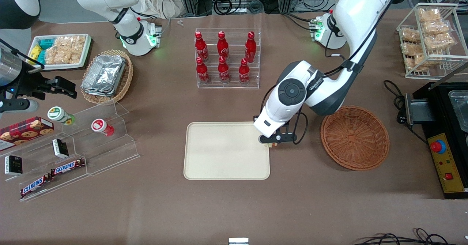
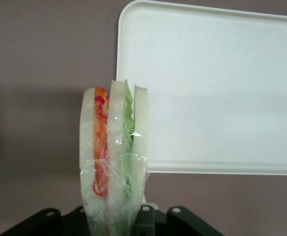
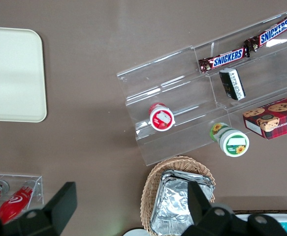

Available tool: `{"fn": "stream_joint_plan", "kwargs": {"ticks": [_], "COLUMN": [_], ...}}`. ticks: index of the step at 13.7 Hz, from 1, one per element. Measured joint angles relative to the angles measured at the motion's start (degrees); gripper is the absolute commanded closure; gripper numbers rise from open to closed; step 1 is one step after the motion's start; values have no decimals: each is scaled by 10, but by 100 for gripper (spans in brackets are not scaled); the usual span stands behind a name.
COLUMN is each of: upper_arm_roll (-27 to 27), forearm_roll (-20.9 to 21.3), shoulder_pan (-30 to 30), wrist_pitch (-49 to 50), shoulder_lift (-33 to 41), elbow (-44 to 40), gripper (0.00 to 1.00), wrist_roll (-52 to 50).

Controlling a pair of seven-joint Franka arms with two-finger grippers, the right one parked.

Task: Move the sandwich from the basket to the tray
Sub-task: 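Carry the sandwich over the cream tray with the left gripper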

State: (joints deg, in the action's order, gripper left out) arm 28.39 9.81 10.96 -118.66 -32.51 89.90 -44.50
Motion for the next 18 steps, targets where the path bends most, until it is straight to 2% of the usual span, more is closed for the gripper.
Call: {"fn": "stream_joint_plan", "kwargs": {"ticks": [8,12,18], "upper_arm_roll": [0,3,3], "forearm_roll": [4,32,80], "shoulder_pan": [6,8,9], "wrist_pitch": [-4,-34,-94], "shoulder_lift": [-11,-24,-91], "elbow": [-10,-9,-9], "gripper": [100,100,100], "wrist_roll": [-66,-70,-70]}}
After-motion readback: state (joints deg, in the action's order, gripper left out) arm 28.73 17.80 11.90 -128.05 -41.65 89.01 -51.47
